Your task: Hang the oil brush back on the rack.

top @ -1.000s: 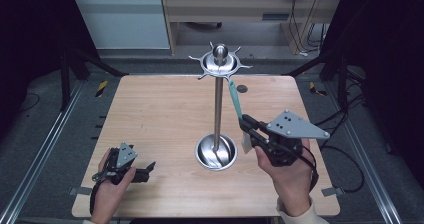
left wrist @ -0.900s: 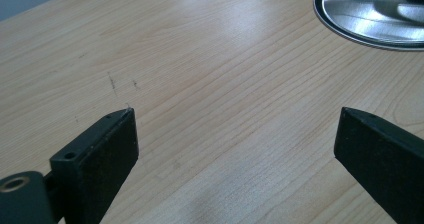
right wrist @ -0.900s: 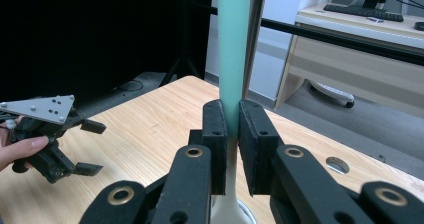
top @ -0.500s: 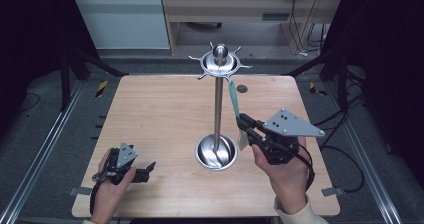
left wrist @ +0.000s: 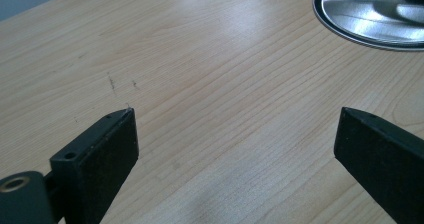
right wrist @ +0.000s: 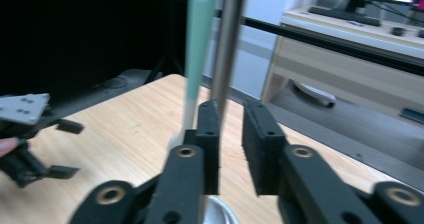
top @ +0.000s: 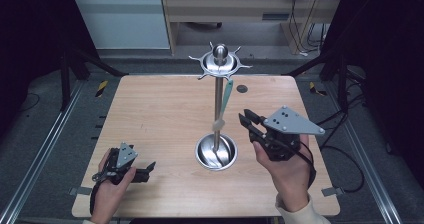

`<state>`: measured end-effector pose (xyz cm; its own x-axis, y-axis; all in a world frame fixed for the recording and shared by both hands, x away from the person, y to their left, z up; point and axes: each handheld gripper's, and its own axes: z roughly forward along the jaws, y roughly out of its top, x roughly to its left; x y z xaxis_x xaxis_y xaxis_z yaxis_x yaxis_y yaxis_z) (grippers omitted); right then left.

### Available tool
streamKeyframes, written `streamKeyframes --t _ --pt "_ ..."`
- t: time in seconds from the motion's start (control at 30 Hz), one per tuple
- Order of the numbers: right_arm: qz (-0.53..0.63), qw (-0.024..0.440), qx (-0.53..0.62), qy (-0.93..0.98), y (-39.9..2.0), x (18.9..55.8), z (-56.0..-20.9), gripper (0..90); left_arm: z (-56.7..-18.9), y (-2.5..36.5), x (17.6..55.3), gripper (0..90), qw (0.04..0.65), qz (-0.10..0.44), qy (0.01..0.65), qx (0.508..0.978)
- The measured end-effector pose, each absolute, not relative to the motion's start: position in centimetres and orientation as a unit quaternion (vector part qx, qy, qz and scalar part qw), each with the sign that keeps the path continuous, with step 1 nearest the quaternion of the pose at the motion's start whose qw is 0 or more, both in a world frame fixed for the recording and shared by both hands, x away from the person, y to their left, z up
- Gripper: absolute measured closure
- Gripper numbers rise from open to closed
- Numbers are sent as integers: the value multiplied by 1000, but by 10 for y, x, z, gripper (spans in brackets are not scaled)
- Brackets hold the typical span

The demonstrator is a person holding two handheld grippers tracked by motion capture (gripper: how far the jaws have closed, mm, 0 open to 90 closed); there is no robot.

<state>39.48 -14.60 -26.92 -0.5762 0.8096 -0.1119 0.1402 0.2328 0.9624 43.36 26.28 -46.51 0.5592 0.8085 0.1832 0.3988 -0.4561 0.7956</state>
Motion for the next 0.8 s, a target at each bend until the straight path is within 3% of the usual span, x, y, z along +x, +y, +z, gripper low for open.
streamKeyframes --t 0.23,0.8 --pt "503 339 356 711 -160 404 -271 509 -465 263 434 37 363 283 375 805" --pt "482 350 387 704 -179 426 -286 271 -465 263 434 36 364 282 374 805"
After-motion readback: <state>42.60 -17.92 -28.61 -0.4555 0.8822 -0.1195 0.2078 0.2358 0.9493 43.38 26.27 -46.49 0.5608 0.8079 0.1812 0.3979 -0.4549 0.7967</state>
